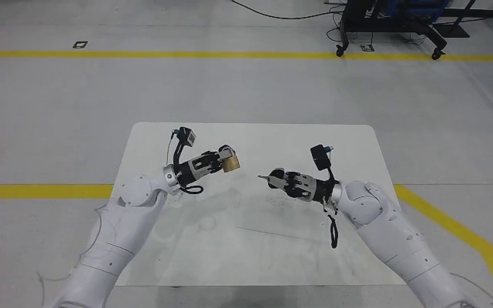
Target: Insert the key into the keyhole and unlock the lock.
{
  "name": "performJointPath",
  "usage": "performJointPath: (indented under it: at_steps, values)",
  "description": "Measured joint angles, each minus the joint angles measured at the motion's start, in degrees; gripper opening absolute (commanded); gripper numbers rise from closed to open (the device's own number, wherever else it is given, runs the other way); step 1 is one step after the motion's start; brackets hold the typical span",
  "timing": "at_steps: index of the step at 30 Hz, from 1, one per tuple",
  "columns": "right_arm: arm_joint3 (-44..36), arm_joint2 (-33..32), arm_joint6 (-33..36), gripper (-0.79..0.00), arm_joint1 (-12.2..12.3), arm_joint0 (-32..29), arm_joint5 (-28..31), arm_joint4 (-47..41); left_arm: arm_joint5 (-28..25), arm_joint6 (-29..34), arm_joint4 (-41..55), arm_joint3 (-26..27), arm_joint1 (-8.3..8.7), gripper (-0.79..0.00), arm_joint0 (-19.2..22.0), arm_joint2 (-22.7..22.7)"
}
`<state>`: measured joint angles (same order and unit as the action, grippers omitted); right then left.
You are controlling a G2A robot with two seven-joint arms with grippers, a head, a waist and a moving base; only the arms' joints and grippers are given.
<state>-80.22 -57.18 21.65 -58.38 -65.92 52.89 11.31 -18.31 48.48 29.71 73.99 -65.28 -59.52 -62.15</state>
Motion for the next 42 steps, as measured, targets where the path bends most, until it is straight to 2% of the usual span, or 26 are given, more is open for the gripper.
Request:
performJointPath:
  at_steps: [2,4,5,8,14,16,19,21,24,27,30,39,42]
  values:
    - [-0.93,0.02,-2.23,-0.785,-0.3,-0.74,-2.75,-0.45,5.17,-1.53,2.87,-0.44,-0.21,-0.785,-0.23,0.2]
    - [-1.51,0.2,-4.26,-0.785,-0.61,-1.48,-4.83,-2.3,8.21,-0.97,6.34,0.4,-0.5,-0.785,-0.64,-0.47]
    - [-1.84,0.42,-4.87,-0.785,-0.75,-2.0,-5.17,-4.57,8.07,-0.08,10.12,0.73,-0.66,-0.785,-1.29,-1.45]
    - [-1.98,0.53,-4.91,-0.785,-0.79,-2.21,-4.95,-7.37,2.58,0.65,17.01,0.72,-0.73,-0.785,-1.91,-2.44]
    - [-1.95,0.51,-4.87,-0.785,-0.77,-2.17,-4.94,-5.83,2.2,0.49,15.3,0.67,-0.71,-0.785,-1.86,-2.32]
    - [-1.95,0.51,-4.87,-0.785,-0.77,-2.17,-4.94,-5.85,3.19,-1.41,13.53,0.33,-0.71,-0.785,-1.91,-1.96]
    - [-2.41,1.14,-5.32,-0.785,-1.03,-2.64,-6.42,-6.11,9.26,-7.92,10.83,0.53,-1.25,-0.785,-1.46,-0.36]
    - [-3.26,3.06,-4.86,-0.785,-1.63,-3.02,-11.33,-7.94,14.4,-11.69,10.84,0.26,-1.57,-0.785,-0.76,0.6]
    - [-5.14,5.4,-6.62,-0.785,-2.66,-3.98,-18.86,-11.88,18.75,-15.13,8.85,-0.46,-1.87,-0.785,0.22,1.57]
    - [-7.26,6.54,-8.34,-0.785,-3.45,-5.61,-23.14,-19.23,17.89,-15.7,5.57,-1.43,-2.0,-0.785,0.9,2.17]
    - [-8.69,6.48,-6.01,-0.785,-3.57,-6.42,-25.18,-24.88,16.25,-15.64,4.42,-1.99,-2.05,-0.785,1.1,2.15]
    - [-8.53,6.37,-6.16,-0.785,-3.56,-6.4,-25.32,-24.59,16.24,-16.25,4.66,-1.39,-2.11,-0.785,0.69,1.99]
    - [-8.14,7.49,-9.22,-0.785,-4.21,-6.06,-29.7,-20.95,16.18,-17.59,2.94,-0.93,-2.21,-0.785,0.36,2.12]
